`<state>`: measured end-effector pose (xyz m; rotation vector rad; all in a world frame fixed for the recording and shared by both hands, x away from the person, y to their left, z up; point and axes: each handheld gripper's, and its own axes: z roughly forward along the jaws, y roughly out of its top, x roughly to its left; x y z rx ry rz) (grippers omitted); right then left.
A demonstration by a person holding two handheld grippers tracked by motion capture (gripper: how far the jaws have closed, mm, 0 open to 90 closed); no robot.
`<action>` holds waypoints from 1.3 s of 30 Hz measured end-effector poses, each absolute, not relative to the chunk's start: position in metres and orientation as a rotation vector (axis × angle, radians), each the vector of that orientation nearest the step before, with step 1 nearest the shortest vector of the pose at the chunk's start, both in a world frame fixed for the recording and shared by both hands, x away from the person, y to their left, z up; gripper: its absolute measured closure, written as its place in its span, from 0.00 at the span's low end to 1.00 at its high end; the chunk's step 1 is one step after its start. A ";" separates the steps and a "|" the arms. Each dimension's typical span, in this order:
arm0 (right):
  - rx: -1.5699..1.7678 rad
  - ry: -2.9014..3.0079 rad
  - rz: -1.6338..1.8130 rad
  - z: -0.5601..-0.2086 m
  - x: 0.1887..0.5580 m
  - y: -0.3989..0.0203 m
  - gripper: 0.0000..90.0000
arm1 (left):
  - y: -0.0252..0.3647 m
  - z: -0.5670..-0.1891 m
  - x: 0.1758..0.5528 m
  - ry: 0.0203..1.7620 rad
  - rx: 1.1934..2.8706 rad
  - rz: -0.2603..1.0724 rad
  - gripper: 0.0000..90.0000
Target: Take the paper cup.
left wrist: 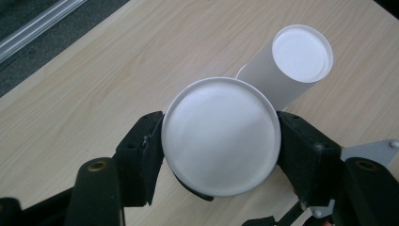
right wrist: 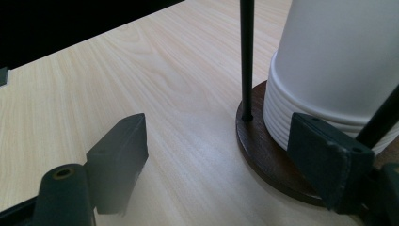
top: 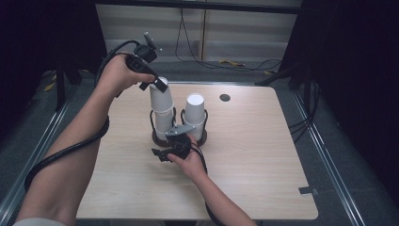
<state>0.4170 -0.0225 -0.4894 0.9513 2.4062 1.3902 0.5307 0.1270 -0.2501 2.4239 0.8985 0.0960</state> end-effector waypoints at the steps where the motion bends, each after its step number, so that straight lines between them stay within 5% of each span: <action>1: 0.951 2.408 1.390 -0.489 0.417 -0.022 0.23 | 0.128 -0.249 0.530 0.892 2.427 0.104 0.40; 22: 0.828 2.452 1.412 -0.470 0.393 -0.028 0.22 | 0.159 -0.243 0.492 0.854 2.384 0.116 0.40; 39: 0.751 2.466 1.402 -0.463 0.368 -0.071 0.15 | 0.154 -0.271 0.447 0.745 2.377 0.044 0.40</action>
